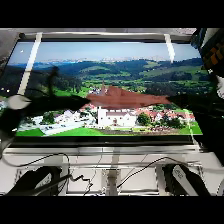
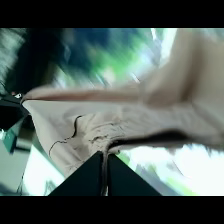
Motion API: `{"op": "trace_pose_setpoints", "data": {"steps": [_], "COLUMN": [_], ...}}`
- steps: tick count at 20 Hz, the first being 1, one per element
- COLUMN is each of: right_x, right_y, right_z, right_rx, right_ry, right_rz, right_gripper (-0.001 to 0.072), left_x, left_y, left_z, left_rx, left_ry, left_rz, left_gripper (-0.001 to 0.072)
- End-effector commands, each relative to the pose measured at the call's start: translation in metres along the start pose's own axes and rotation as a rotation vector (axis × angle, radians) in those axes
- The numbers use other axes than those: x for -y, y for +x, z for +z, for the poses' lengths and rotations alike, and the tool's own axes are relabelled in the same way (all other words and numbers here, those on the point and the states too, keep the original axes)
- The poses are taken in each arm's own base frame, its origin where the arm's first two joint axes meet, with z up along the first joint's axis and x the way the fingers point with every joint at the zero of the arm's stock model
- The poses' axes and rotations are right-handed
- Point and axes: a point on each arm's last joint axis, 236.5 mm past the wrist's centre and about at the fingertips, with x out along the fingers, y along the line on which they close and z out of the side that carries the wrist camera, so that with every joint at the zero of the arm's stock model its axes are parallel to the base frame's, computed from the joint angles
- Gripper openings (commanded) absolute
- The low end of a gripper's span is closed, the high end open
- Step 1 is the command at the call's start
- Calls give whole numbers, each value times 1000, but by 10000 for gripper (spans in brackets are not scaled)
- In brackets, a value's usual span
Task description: Fold the clothes and pants, and hang the long-sleeved shirts on hangers.
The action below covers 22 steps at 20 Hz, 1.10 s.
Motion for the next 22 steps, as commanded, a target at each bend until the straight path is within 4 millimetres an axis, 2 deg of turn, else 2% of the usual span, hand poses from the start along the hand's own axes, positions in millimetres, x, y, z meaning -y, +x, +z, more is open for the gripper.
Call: {"op": "trace_pose_setpoints", "data": {"steps": [1, 2, 4, 6, 8, 9, 10, 11, 12, 14, 15, 17, 18, 20, 22], "right_x": [-105, -126, -164, -189, -185, -170, -152, -132, -107, -48, -17, 50, 72, 97, 109], "right_y": [-22, -28, -42, -61, -77, -81, -83, -81, -74, -58, -51, -44, -40, -25, -6], "right_z": [2, -4, -3, 6, 15, 18, 20, 21, 20, 9, 4, 1, 4, 8, 11], "right_rx": [135, 151, 246, 383, 494, 506, 502, 488, 458, 390, 374, 408, 434, 416, 380], "right_ry": [-228, -302, -404, -485, -381, -307, -248, -186, -115, 46, 133, 303, 358, 358, 349], "right_rz": [52, 18, -52, -154, -238, -286, -327, -350, -355, -368, -377, -418, -428, -452, -461], "right_gripper": [16, 16, 16, 15, 16, 15, 15, 15, 16, 15, 16, 16, 16, 16, 16], "left_x": [60, 76, 107, 124, 124, 115, 97, 78, 54, 13, -6, -38, -54, -69, -75], "left_y": [-71, -87, -122, -155, -182, -186, -181, -169, -147, -83, -44, 27, 61, 112, 137], "left_z": [58, 67, 80, 91, 101, 104, 106, 106, 104, 86, 72, 45, 32, 8, -11], "left_rx": [221, 282, 412, 526, 624, 635, 612, 575, 518, 339, 244, 115, 84, 46, 13], "left_ry": [347, 394, 478, 550, 506, 476, 442, 371, 274, 121, 70, 39, 13, -41, -54], "left_rz": [55, 72, 114, 192, 272, 310, 349, 356, 341, 272, 246, 232, 245, 255, 263], "left_gripper": [7, 7, 7, 6, 4, 4, 3, 4, 3, 4, 4, 4, 4, 4, 5]}}
